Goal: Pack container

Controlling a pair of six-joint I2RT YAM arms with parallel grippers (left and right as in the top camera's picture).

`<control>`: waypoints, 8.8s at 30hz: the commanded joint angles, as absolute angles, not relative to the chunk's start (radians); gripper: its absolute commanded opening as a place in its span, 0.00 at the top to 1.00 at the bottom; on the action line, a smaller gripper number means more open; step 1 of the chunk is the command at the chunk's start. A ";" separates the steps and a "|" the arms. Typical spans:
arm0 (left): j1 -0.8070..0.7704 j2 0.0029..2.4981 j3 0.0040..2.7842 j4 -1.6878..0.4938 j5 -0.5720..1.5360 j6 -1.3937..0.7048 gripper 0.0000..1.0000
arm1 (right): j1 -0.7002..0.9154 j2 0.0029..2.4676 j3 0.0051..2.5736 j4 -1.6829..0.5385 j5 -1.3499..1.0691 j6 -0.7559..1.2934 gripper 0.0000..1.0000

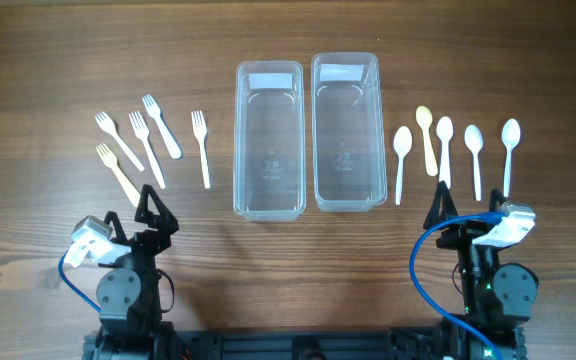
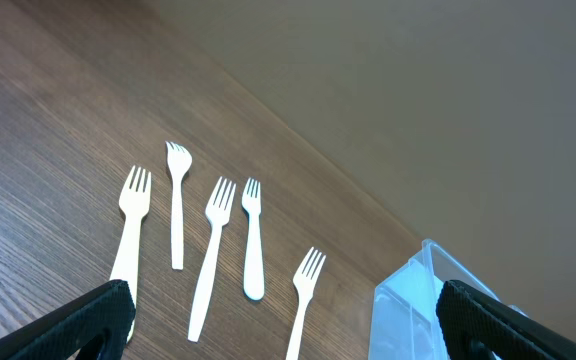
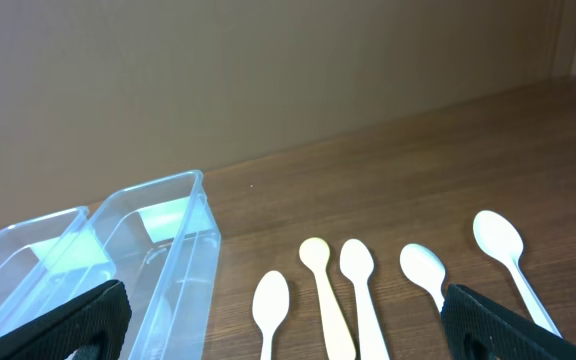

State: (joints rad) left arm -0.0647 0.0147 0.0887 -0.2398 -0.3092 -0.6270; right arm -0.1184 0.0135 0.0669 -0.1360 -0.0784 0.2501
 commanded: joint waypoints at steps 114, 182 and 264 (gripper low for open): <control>0.007 1.177 0.993 -0.671 -0.237 -0.344 0.00 | 0.036 2.152 1.417 -0.955 -0.051 0.291 0.84; 0.007 1.177 0.993 -0.671 -0.237 -0.344 0.00 | -0.041 2.005 1.409 -0.831 -0.081 0.002 0.31; 0.007 1.177 0.993 -0.671 -0.237 -0.344 0.00 | 0.019 1.600 1.523 -0.867 0.123 0.223 0.06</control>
State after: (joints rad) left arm 0.0013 1.1736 0.9737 -0.6739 -0.2237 -0.3561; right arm 0.1444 1.6169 1.5124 -0.8509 0.0479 0.3008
